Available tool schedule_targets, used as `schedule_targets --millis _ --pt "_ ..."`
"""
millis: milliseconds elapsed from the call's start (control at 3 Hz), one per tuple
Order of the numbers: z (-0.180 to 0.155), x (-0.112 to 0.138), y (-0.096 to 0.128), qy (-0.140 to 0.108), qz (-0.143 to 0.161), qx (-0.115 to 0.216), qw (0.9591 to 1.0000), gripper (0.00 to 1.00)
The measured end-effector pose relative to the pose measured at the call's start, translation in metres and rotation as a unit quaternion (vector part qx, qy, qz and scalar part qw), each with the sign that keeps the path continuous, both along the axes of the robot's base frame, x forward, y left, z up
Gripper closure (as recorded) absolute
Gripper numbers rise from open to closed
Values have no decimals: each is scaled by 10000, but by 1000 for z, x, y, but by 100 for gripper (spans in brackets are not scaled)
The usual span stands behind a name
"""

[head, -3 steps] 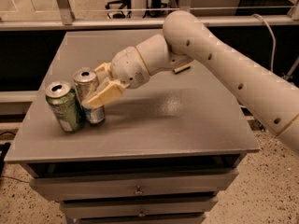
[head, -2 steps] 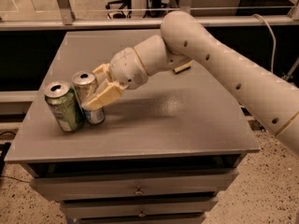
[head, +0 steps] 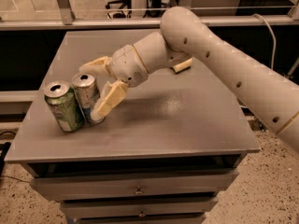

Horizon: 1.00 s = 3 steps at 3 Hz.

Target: Move redbull can near green can

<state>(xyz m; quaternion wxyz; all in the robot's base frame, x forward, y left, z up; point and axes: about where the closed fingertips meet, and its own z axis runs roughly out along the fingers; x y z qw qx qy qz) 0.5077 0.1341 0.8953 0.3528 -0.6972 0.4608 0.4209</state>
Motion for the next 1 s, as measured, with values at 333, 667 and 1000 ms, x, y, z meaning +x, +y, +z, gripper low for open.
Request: schedule_targets --millis 333,667,1000 --pt "4 3 -4 -64 -70 -10 10000 0" --pt "19 11 -32 -227 -467 154 9985 0" --pt "63 21 -102 -721 -1402 460 9864 0"
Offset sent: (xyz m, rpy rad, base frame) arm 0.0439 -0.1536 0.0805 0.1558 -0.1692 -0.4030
